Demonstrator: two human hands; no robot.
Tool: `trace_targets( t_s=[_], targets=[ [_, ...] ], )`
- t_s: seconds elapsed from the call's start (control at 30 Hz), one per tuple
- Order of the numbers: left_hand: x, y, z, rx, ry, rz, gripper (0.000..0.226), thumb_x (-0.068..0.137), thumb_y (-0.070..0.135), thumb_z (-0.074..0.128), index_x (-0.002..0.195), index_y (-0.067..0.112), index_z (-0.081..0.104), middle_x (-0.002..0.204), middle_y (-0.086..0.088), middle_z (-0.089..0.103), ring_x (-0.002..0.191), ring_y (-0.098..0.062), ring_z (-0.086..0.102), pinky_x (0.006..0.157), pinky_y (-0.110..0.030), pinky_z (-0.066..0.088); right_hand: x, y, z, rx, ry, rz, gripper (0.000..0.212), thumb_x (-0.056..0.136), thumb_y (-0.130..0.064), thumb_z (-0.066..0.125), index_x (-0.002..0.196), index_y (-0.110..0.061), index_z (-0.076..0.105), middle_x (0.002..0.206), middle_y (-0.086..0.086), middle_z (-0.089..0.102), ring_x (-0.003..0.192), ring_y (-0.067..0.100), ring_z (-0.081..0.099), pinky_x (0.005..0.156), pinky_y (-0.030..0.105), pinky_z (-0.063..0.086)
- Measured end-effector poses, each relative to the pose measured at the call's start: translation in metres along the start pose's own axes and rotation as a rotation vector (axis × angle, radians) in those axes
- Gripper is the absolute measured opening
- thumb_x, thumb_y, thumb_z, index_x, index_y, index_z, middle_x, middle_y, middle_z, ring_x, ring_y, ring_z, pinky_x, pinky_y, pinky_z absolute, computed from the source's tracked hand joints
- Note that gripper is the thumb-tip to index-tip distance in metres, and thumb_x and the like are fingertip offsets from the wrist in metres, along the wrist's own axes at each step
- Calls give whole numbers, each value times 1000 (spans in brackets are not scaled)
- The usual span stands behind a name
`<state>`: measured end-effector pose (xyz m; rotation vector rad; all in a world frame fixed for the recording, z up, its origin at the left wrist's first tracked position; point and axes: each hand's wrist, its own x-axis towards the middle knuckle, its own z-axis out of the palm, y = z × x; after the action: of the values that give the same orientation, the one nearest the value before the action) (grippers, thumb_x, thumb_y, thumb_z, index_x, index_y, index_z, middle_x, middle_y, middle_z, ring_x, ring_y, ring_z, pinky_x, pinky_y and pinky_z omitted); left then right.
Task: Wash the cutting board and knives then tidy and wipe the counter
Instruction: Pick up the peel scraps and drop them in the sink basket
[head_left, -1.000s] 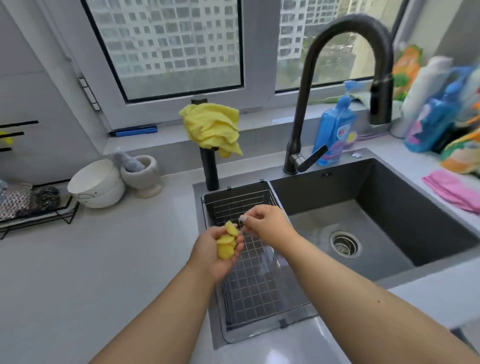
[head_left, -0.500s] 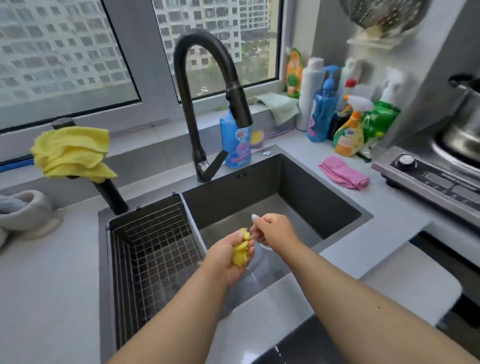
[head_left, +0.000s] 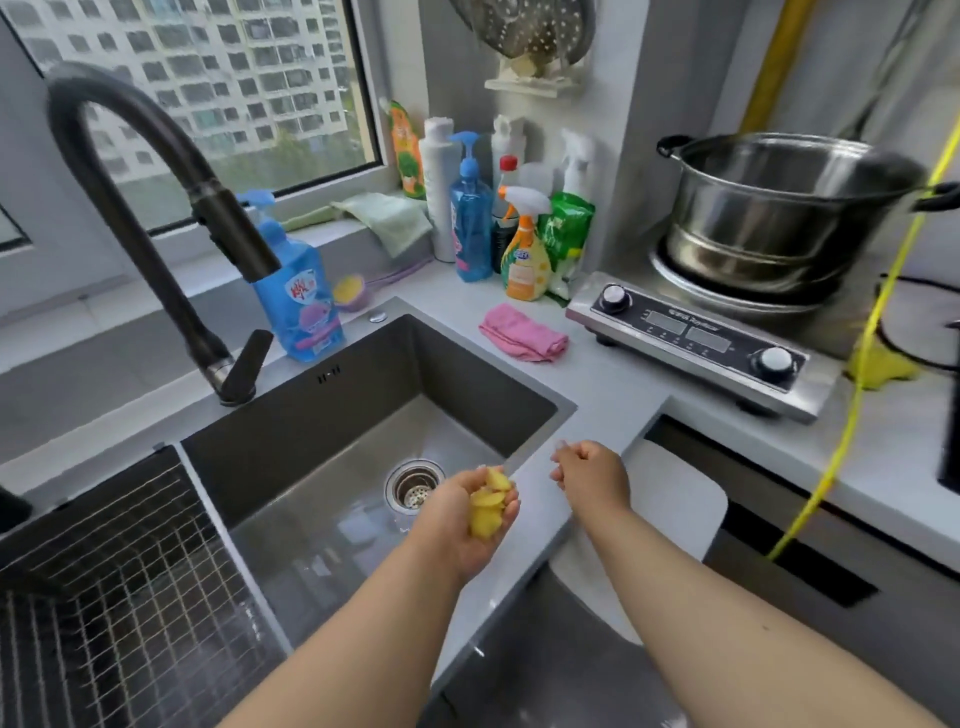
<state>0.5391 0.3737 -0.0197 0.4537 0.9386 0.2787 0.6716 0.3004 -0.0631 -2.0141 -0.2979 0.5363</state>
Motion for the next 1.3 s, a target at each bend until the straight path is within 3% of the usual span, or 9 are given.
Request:
trace_targets(
  t_s=[0.13, 0.37, 0.47, 0.63, 0.7, 0.8, 0.9, 1.1, 1.3],
  targets=[
    [10, -27, 27, 65, -51, -72, 16, 93, 6, 46, 85, 2, 60, 64, -14, 59, 59, -22, 55, 47, -22, 54, 12, 42, -45, 30, 184, 128, 27, 97, -32, 48, 85, -10, 61, 84, 5, 66, 75, 23, 58, 60, 27, 41],
    [22, -64, 55, 100, -78, -188, 20, 94, 14, 48, 91, -2, 60, 71, -16, 62, 61, -24, 59, 51, -27, 57, 15, 105, -98, 9, 416, 367, 22, 97, -24, 51, 88, -6, 62, 88, 11, 64, 89, 35, 63, 73, 34, 47],
    [23, -73, 61, 124, -79, -195, 18, 94, 13, 48, 92, -1, 59, 74, -16, 62, 61, -25, 60, 53, -28, 57, 23, 134, -103, 24, 365, 501, 26, 94, -22, 52, 77, -6, 63, 88, 16, 68, 84, 35, 65, 77, 39, 54],
    [27, -80, 62, 142, -66, -216, 20, 93, 14, 50, 101, -1, 60, 81, -16, 63, 63, -25, 64, 51, -30, 57, 29, 151, -102, 265, 187, 679, 31, 95, -1, 40, 121, 4, 55, 123, 25, 58, 108, 37, 59, 88, 38, 48],
    [28, -81, 61, 147, -63, -218, 20, 93, 15, 50, 102, -1, 60, 81, -16, 64, 64, -25, 64, 51, -30, 57, 23, 152, -110, 276, 131, 614, 32, 94, 3, 45, 124, 7, 55, 129, 28, 55, 99, 34, 62, 74, 32, 48],
    [30, -82, 59, 158, -49, -216, 24, 93, 16, 51, 109, 0, 60, 84, -16, 65, 62, -25, 66, 51, -30, 56, 14, 156, -115, 298, 109, 576, 33, 93, 8, 47, 125, 11, 54, 104, 26, 65, 60, 19, 48, 52, 24, 40],
    [34, -83, 57, 153, -33, -216, 24, 93, 16, 51, 110, 2, 60, 85, -16, 65, 60, -25, 67, 51, -30, 55, 14, 155, -111, 365, 129, 618, 30, 92, 10, 49, 121, 9, 57, 66, 8, 50, 53, 15, 42, 36, 17, 38],
    [32, -85, 61, 157, -40, -209, 20, 95, 15, 47, 92, 1, 61, 76, -15, 62, 64, -24, 60, 54, -30, 58, 15, 162, -120, 517, 330, 673, 22, 89, 8, 56, 110, 2, 62, 61, 10, 51, 48, 16, 40, 30, 12, 29],
    [31, -86, 64, 155, -11, -202, 24, 96, 18, 46, 95, -1, 61, 77, -16, 62, 63, -23, 59, 45, -28, 56, 7, 193, -147, 666, 490, 798, 26, 95, -1, 49, 117, 4, 61, 65, 8, 52, 51, 17, 43, 37, 20, 36]
  ],
)
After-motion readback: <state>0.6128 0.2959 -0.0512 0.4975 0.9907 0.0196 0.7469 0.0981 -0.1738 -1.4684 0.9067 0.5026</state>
